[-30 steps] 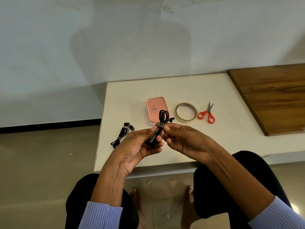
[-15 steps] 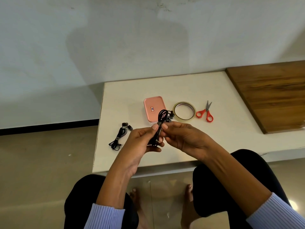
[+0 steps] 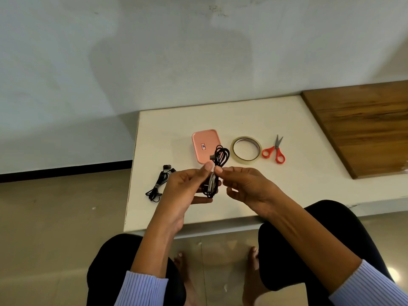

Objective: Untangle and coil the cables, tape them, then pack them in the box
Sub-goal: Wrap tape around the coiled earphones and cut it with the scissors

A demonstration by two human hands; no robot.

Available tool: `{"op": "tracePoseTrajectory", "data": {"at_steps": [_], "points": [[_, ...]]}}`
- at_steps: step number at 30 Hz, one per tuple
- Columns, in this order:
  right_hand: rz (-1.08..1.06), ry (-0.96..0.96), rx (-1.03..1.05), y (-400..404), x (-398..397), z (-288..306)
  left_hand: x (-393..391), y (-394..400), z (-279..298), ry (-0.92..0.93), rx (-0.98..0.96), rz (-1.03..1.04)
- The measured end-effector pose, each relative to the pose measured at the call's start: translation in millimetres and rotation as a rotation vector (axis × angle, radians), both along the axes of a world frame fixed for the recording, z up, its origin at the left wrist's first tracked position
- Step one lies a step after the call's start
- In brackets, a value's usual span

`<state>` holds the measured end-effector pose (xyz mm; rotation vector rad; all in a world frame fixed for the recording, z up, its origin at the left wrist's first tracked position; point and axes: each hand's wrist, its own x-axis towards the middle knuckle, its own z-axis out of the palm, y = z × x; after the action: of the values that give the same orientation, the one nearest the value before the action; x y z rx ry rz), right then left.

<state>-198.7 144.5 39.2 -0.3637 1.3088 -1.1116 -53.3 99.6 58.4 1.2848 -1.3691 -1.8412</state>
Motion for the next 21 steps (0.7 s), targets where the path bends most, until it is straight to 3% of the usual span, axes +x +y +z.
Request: {"op": "tracePoseTrajectory", "data": {"at_steps": [2, 8, 14, 21], "points": [[-0.017, 0.007, 0.024, -0.3, -0.2, -0.8, -0.8, 0.7, 0.5, -0.005, 0.005, -0.021], [0.066, -0.219, -0.035, -0.4, -3.7, 4.9, 2.7, -3.0, 4.1, 0.117, 0.139, -0.005], [0.101, -0.279, -0.077, 1.1, 0.7, 3.4, 4.6, -4.1, 4.9, 0.158, 0.148, 0.014], [0.133, -0.286, -0.273, -0.6, 4.0, 6.0, 2.4, -4.2, 8.5, 0.261, 0.233, -0.004]]}}
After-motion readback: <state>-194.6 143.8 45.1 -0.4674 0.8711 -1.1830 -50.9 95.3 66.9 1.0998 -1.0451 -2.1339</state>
